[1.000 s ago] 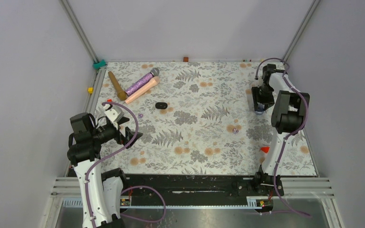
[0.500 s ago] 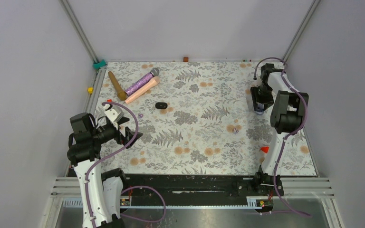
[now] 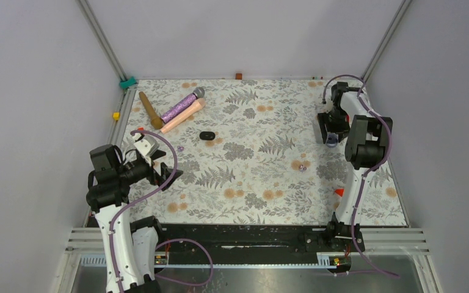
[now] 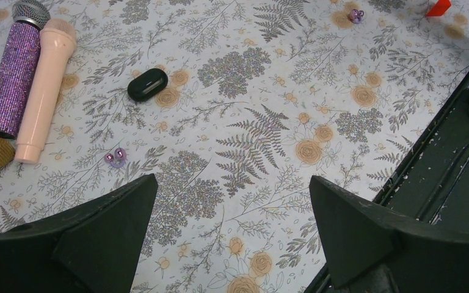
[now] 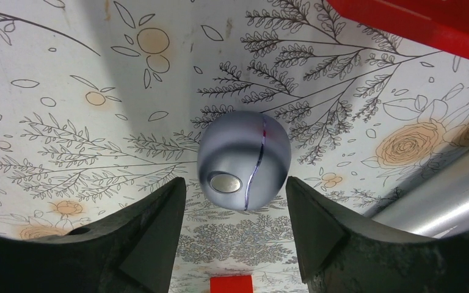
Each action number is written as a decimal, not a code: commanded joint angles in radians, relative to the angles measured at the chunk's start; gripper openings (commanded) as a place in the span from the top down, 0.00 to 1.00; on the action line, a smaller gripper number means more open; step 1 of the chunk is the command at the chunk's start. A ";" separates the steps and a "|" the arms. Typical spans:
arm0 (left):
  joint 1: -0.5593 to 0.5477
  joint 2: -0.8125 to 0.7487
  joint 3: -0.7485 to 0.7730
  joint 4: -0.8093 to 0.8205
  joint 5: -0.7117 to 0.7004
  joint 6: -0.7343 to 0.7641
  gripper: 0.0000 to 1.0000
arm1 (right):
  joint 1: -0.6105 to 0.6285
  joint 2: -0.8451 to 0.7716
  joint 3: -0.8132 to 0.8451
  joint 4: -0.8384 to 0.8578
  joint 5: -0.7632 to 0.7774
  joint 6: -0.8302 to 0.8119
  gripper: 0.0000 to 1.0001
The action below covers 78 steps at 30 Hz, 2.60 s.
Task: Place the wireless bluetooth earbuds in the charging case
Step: Move the charging case to the center of the board.
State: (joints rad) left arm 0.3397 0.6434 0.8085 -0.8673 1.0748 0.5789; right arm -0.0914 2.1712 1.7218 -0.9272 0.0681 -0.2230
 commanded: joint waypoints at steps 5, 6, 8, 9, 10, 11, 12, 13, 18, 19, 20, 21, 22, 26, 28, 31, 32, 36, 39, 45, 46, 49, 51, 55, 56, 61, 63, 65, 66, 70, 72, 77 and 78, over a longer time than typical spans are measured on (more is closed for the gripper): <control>0.010 0.001 0.003 0.021 0.041 0.018 0.01 | 0.005 0.029 0.073 -0.081 0.004 -0.007 0.33; 0.011 0.001 0.003 0.022 0.041 0.016 0.01 | 0.005 0.034 0.083 -0.088 0.004 -0.007 0.35; 0.011 0.001 0.004 0.022 0.042 0.016 0.01 | 0.006 0.046 0.102 -0.097 0.003 -0.004 0.38; 0.012 0.000 0.003 0.022 0.042 0.016 0.01 | 0.007 0.049 0.111 -0.101 0.005 -0.004 0.39; 0.012 -0.001 0.003 0.022 0.041 0.018 0.01 | 0.007 0.053 0.116 -0.102 0.006 -0.004 0.40; 0.012 -0.001 0.003 0.022 0.042 0.018 0.01 | 0.008 0.056 0.121 -0.107 0.008 -0.004 0.39; 0.013 -0.001 0.003 0.022 0.041 0.016 0.01 | 0.011 0.059 0.125 -0.111 0.012 -0.005 0.38; 0.013 0.000 0.003 0.021 0.042 0.017 0.01 | 0.011 0.065 0.131 -0.116 0.014 -0.005 0.36; 0.013 0.001 0.003 0.022 0.042 0.016 0.01 | 0.023 0.093 0.176 -0.156 0.029 -0.019 0.31; 0.014 0.001 0.003 0.021 0.043 0.016 0.01 | 0.027 0.098 0.183 -0.163 0.038 -0.023 0.31; 0.014 0.001 0.003 0.021 0.042 0.015 0.01 | 0.032 0.102 0.187 -0.166 0.047 -0.026 0.31; 0.014 0.001 0.003 0.022 0.042 0.015 0.01 | 0.038 0.103 0.189 -0.168 0.057 -0.029 0.31; 0.014 0.001 0.003 0.022 0.042 0.016 0.01 | 0.044 0.106 0.191 -0.170 0.071 -0.033 0.33; 0.015 0.000 0.003 0.021 0.044 0.015 0.01 | 0.060 0.117 0.203 -0.187 0.094 -0.051 0.50; 0.016 -0.001 0.003 0.021 0.044 0.015 0.01 | 0.061 0.118 0.203 -0.197 0.090 -0.055 0.56; 0.016 0.000 0.003 0.021 0.047 0.016 0.01 | 0.061 0.112 0.194 -0.203 0.079 -0.062 0.58; 0.016 -0.001 0.003 0.021 0.047 0.015 0.01 | 0.063 0.109 0.188 -0.207 0.076 -0.064 0.60; 0.016 0.001 0.003 0.021 0.049 0.015 0.01 | 0.121 0.070 0.112 -0.189 0.073 -0.090 0.58; 0.016 0.004 0.004 0.022 0.049 0.014 0.01 | 0.193 0.035 0.040 -0.159 0.068 -0.099 0.56; 0.016 0.014 0.008 0.022 0.044 0.010 0.01 | 0.332 0.008 0.021 -0.130 0.127 -0.115 0.55; 0.016 0.016 0.008 0.021 0.041 0.010 0.01 | 0.344 0.008 0.032 -0.128 0.111 -0.117 0.55; 0.018 0.018 0.008 0.021 0.039 0.009 0.01 | 0.370 0.052 0.138 -0.214 0.037 -0.084 0.55; 0.018 0.021 0.009 0.022 0.040 0.009 0.01 | 0.403 0.075 0.173 -0.229 0.034 -0.077 0.55; 0.018 0.034 0.012 0.021 0.040 0.006 0.01 | 0.504 0.091 0.189 -0.228 0.034 -0.069 0.54; 0.019 0.037 0.013 0.022 0.039 0.006 0.01 | 0.531 0.092 0.190 -0.228 0.029 -0.065 0.54; 0.019 0.049 0.016 0.022 0.034 0.002 0.01 | 0.665 0.108 0.210 -0.237 0.016 -0.050 0.53; 0.018 0.048 0.015 0.021 0.032 0.002 0.01 | 0.713 0.120 0.227 -0.248 0.012 -0.046 0.53; 0.019 0.048 0.015 0.022 0.031 0.002 0.01 | 0.759 0.131 0.238 -0.255 0.001 -0.043 0.53; 0.020 0.049 0.015 0.022 0.031 0.003 0.01 | 0.778 0.137 0.242 -0.255 -0.004 -0.041 0.53; 0.021 0.054 0.015 0.021 0.030 0.003 0.01 | 0.859 0.174 0.278 -0.273 -0.016 -0.042 0.51; 0.021 0.059 0.017 0.021 0.029 0.004 0.01 | 0.880 0.195 0.302 -0.283 -0.036 -0.051 0.47; 0.022 0.069 0.018 0.021 0.028 0.002 0.01 | 0.895 0.159 0.307 -0.276 -0.065 -0.072 0.38; 0.022 0.071 0.019 0.022 0.029 0.001 0.01 | 0.896 0.133 0.287 -0.257 -0.065 -0.076 0.36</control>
State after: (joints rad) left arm 0.3553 0.7055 0.8085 -0.8673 1.0805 0.5751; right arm 0.8036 2.3520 2.0022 -1.1702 0.0395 -0.2794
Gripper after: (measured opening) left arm 0.985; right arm 0.614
